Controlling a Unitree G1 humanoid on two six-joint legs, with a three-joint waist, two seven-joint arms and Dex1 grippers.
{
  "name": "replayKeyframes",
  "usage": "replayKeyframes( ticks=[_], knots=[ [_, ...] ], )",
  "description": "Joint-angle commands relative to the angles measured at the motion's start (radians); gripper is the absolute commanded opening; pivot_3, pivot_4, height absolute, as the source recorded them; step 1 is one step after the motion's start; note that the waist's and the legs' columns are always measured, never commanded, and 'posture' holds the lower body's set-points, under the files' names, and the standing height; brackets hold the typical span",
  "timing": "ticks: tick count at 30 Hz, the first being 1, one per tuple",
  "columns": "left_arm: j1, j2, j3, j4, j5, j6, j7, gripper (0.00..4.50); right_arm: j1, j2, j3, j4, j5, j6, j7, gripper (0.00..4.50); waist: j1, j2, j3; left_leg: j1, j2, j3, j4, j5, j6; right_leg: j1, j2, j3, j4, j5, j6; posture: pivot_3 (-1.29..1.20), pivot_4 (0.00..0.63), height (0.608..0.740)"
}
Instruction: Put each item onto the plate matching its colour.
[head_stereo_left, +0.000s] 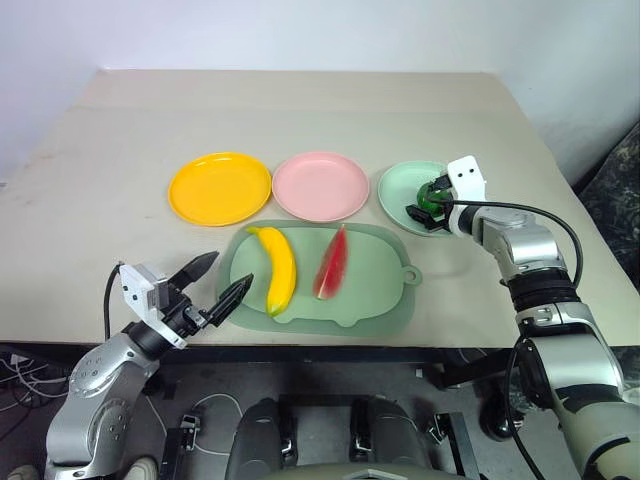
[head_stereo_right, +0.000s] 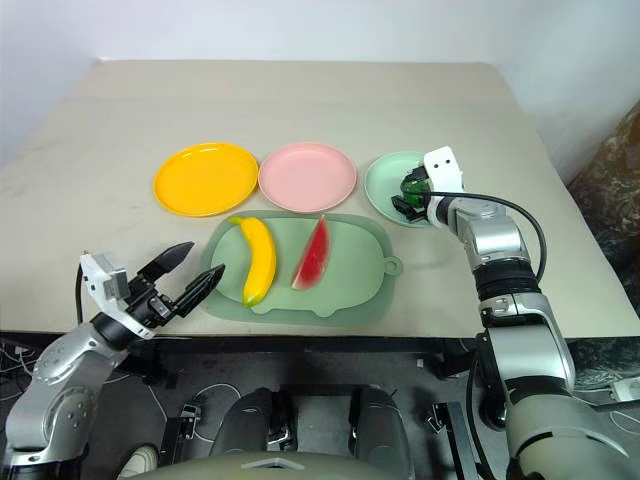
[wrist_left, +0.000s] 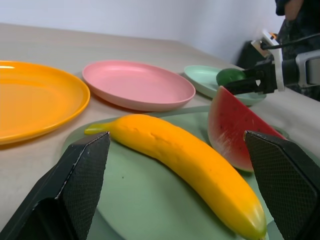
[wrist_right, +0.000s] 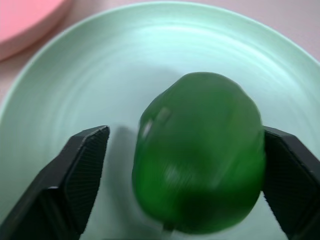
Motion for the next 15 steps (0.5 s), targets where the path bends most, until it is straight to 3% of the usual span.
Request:
replayKeyframes(
  ticks=[1, 6, 15],
  knots=[
    [0.001, 0.005, 0.028, -0.041, -0.012, -0.020, 0.007, 4.50, 0.014, -0.001, -0.086, -0.164, 0.074, -0.001, 0.043, 4.49, -0.001, 0.000, 0.000, 0.000, 0.000, 0.000, 0.000, 0.000, 0.000, 0.000, 0.000, 0.000, 0.000, 0.000, 0.000, 0.00, 0.150, 0.695],
    [-0.004, 0.013, 0.026, -0.034, -0.009, -0.022, 0.000, 4.50, 0.143, 0.015, -0.107, -0.527, 0.179, 0.176, 0.061, 4.49, 0.001, 0.000, 0.000, 0.000, 0.001, -0.001, 0.000, 0.000, 0.000, 0.000, 0.000, 0.000, 0.000, 0.000, 0.000, 0.00, 0.150, 0.695],
    [-0.077, 0.015, -0.006, 0.020, -0.006, -0.011, -0.024, 4.50, 0.281, 0.159, -0.180, -0.972, 0.432, 0.708, -0.116, 4.49, 0.004, 0.000, 0.000, 0.000, 0.001, -0.002, 0.000, 0.000, 0.000, 0.000, -0.001, 0.000, 0.000, 0.000, 0.000, 0.00, 0.150, 0.695]
  ],
)
